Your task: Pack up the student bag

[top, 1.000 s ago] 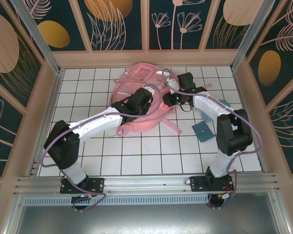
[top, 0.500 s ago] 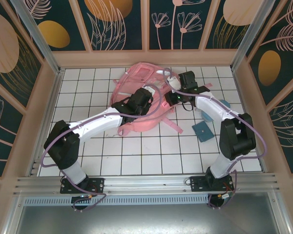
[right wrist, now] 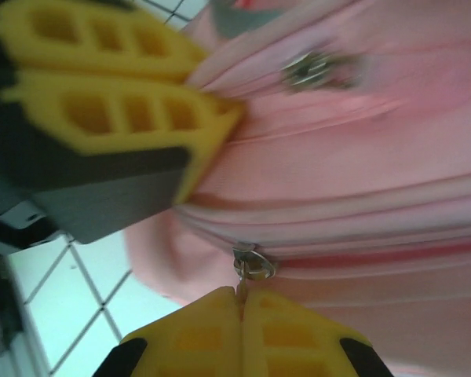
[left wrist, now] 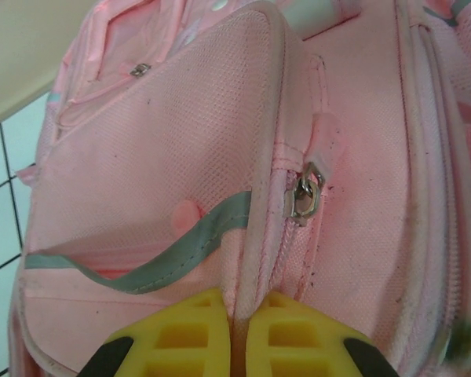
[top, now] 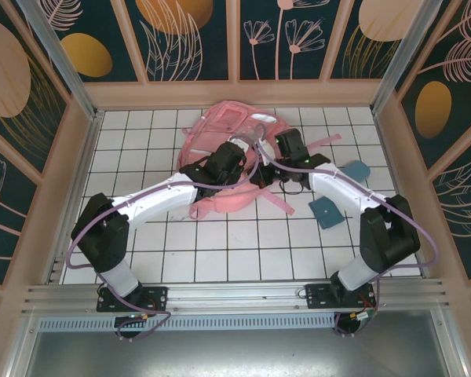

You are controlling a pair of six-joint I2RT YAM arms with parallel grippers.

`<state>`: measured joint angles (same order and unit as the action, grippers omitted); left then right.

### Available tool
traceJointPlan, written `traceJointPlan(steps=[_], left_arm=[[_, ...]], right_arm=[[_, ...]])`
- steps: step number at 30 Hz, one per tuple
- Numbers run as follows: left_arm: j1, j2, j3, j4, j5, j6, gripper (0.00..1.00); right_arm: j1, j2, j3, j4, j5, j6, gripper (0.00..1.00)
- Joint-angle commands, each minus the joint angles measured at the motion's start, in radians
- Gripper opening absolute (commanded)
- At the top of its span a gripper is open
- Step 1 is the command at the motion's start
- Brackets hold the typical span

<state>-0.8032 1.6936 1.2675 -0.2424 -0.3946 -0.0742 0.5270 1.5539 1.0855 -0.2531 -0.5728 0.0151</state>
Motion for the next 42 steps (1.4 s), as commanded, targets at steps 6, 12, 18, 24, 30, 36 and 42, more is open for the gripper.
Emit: traceJointPlan(steps=[6,12,18,24,30,36,42], left_arm=[[0.093,-0.097,0.000,0.086,0.240,-0.124,0.24],[0.192,-0.186,-0.106,0.056,0.375,-0.042,0.60],[0.209,-0.211,-0.171,0.044,0.437,0.268,0.71],[0.236,-0.144,-0.103,0.023,0.393,0.261,0.74],[0.236,-0.161,-0.096,0.068,0.374,-0.014,0.78],[0.234,-0.218,-0.123,0.028,0.368,-0.265,0.76],[0.235,-0.280,-0.178,0.002,0.349,-0.374,0.75]], right_arm=[[-0.021,-0.147,-0.146,0.208,0.008,0.177,0.00],[-0.121,-0.207,-0.170,0.211,0.069,0.240,0.00],[-0.159,-0.181,-0.157,0.202,0.102,0.277,0.00],[-0.160,-0.122,-0.097,0.145,0.152,0.364,0.22],[-0.163,-0.068,-0.061,0.108,0.205,0.651,0.50],[-0.154,0.010,-0.047,0.128,0.171,0.803,0.44],[-0.107,0.032,0.005,0.134,0.145,0.793,0.44]])
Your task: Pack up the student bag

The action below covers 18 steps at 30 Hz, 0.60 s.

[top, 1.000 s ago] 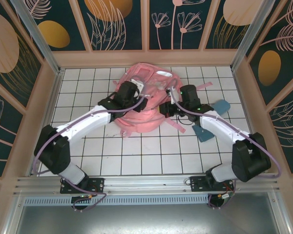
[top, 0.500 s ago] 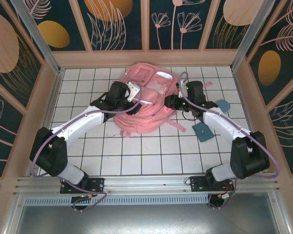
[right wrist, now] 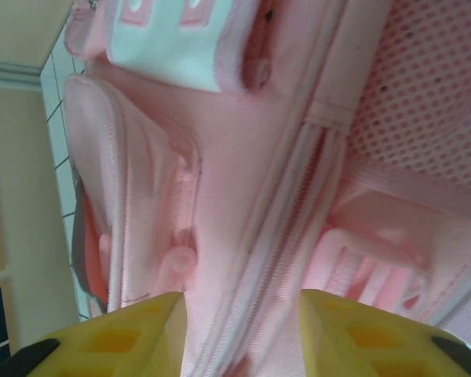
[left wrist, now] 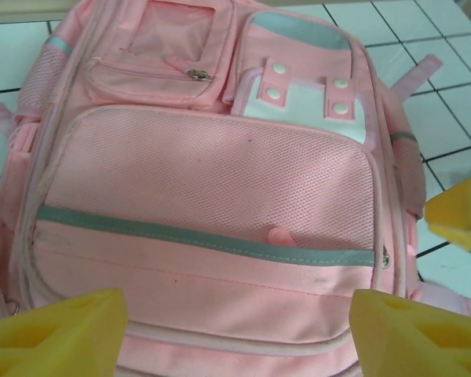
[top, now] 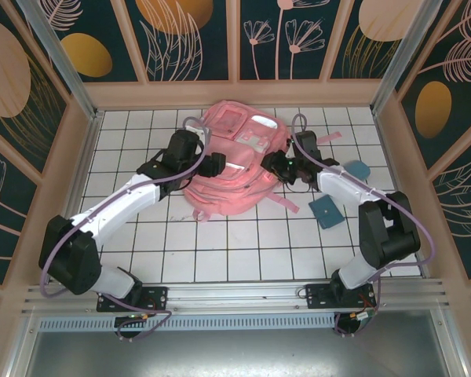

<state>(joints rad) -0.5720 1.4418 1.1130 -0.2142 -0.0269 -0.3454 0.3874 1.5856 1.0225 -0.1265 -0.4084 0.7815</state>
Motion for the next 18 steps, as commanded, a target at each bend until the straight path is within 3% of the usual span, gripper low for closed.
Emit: traceJointPlan(steps=[1,10,18], left_arm=[[0.003,-0.032,-0.026,-0.035,-0.026,-0.113,0.75],[0.003,-0.053,-0.051,-0.070,-0.025,-0.235,0.73],[0.003,-0.073,-0.088,-0.038,0.038,-0.306,0.71]], right_arm=[[0.046,0.003,0.082,-0.006,-0.008,0.027,0.44],[0.154,-0.007,0.088,-0.076,0.155,0.209,0.43],[0.228,0.052,0.099,-0.053,0.167,0.293,0.43]])
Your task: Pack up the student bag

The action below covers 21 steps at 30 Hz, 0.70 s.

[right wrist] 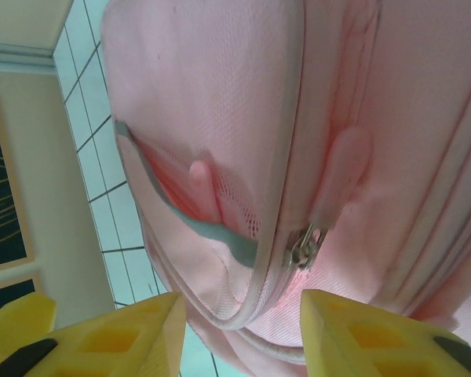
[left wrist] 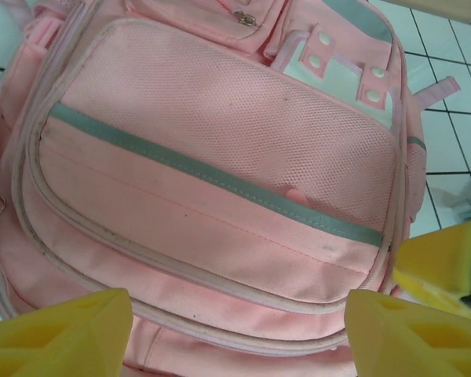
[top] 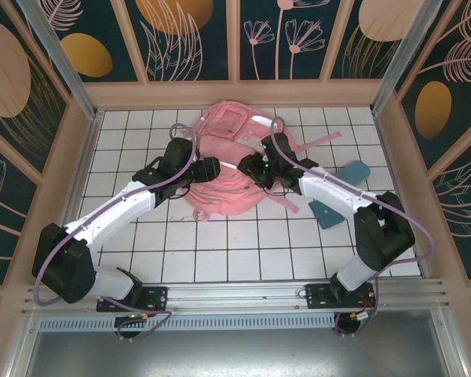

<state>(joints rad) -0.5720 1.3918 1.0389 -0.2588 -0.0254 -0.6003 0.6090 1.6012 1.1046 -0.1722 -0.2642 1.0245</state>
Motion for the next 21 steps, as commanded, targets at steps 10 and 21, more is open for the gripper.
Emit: traceJointPlan(steps=[10,21], left_arm=[[0.003,-0.040,-0.060,0.048,0.120,-0.182,0.65],[0.004,-0.157,-0.231,0.201,0.183,-0.378,0.62]], right_arm=[[0.007,0.123,0.075,0.042,0.006,0.040,0.29],[0.037,0.079,0.161,0.261,-0.133,-0.105,0.00]])
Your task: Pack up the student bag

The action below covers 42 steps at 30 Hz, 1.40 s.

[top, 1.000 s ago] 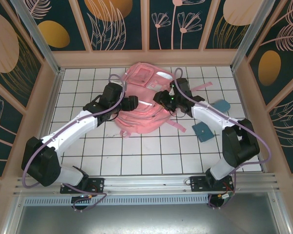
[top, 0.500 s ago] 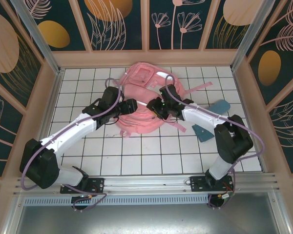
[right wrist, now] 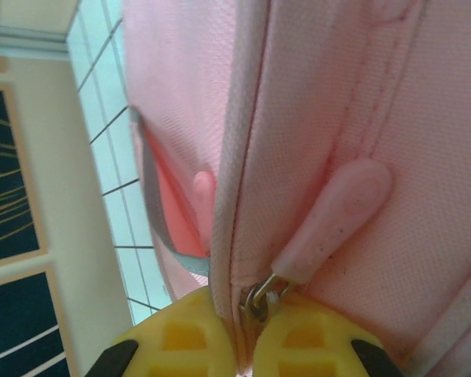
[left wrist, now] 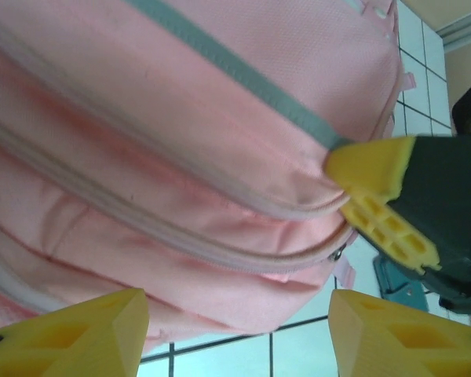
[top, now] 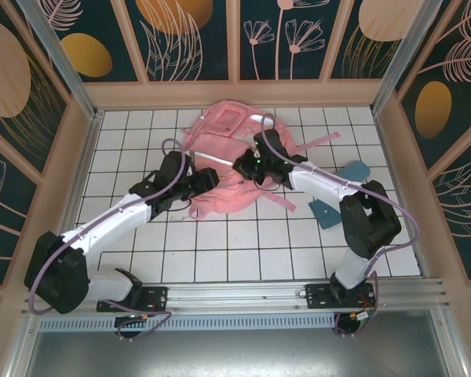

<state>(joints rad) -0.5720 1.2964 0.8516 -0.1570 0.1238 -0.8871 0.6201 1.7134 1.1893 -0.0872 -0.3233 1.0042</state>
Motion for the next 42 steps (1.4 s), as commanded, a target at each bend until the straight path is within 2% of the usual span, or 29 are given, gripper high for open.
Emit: traceJointPlan(steps=[1,6,11,16,20,26,29,32,35,38,42], left_arm=[[0.003,-0.077,-0.065,0.123,0.036,-0.105,0.62],[0.004,-0.099,-0.093,0.171,0.049,-0.129,0.63],[0.002,-0.086,-0.116,0.293,0.115,-0.196,0.58],[0.002,-0.044,-0.115,0.260,0.036,-0.217,0.47],[0.002,-0.013,-0.131,0.304,0.042,-0.237,0.45],[0.003,0.028,-0.086,0.193,-0.075,-0.146,0.43],[0.004,0.018,-0.034,0.124,-0.099,-0.060,0.45],[0.006,0.017,0.030,0.038,-0.111,0.094,0.52],[0.005,0.030,0.084,-0.014,-0.076,0.312,0.59],[0.006,0.061,0.115,-0.069,-0.035,0.559,0.67],[0.005,0.113,0.194,-0.113,-0.109,0.767,0.75]], right_arm=[[0.031,-0.031,0.087,0.181,-0.080,-0.103,0.00],[0.041,-0.034,0.107,0.205,-0.054,-0.161,0.00],[0.061,-0.006,0.145,0.281,-0.116,-0.198,0.00],[0.069,0.022,0.172,0.252,-0.093,-0.208,0.00],[0.068,0.039,0.202,0.147,-0.056,-0.245,0.00],[0.064,0.039,0.228,-0.146,0.130,-0.408,0.41],[0.044,-0.041,0.135,-0.194,0.181,-0.477,0.54],[0.005,-0.154,0.001,-0.161,0.171,-0.545,0.63],[-0.041,-0.239,-0.111,-0.113,0.088,-0.644,0.69],[-0.067,-0.247,-0.162,-0.084,-0.049,-0.754,0.71],[-0.067,-0.164,-0.141,-0.078,-0.170,-0.867,0.70]])
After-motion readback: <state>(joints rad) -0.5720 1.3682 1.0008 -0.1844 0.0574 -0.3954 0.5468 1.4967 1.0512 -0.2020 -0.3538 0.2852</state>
